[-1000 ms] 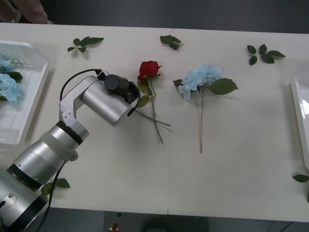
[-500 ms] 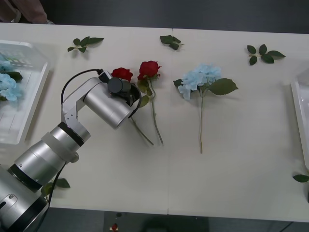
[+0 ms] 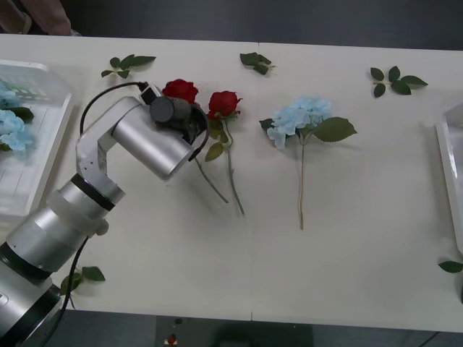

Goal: Put the red flowers into the right box and the blue flowers into the left box

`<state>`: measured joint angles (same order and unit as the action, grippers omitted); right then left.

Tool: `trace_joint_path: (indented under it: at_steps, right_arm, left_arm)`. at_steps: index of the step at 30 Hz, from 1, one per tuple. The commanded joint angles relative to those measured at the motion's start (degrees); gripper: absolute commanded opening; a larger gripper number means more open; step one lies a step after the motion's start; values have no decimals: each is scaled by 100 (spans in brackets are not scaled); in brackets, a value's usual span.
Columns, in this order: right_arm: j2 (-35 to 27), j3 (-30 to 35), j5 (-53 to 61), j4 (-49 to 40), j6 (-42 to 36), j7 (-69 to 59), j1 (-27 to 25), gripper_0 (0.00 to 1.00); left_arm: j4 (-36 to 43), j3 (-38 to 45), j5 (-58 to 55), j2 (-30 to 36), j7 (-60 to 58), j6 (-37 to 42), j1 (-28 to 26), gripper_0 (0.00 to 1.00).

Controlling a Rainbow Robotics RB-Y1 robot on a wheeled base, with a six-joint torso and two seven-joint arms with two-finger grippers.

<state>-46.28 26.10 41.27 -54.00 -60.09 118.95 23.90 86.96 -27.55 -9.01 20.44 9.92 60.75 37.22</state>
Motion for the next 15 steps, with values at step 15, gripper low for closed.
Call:
trace_joint_path:
  at_steps: [15]
  right_arm:
    - [-329, 484, 882, -1394, -1664, 507, 19, 100]
  left_arm:
    - [708, 505, -488, -374, -447, -1232, 1490, 0]
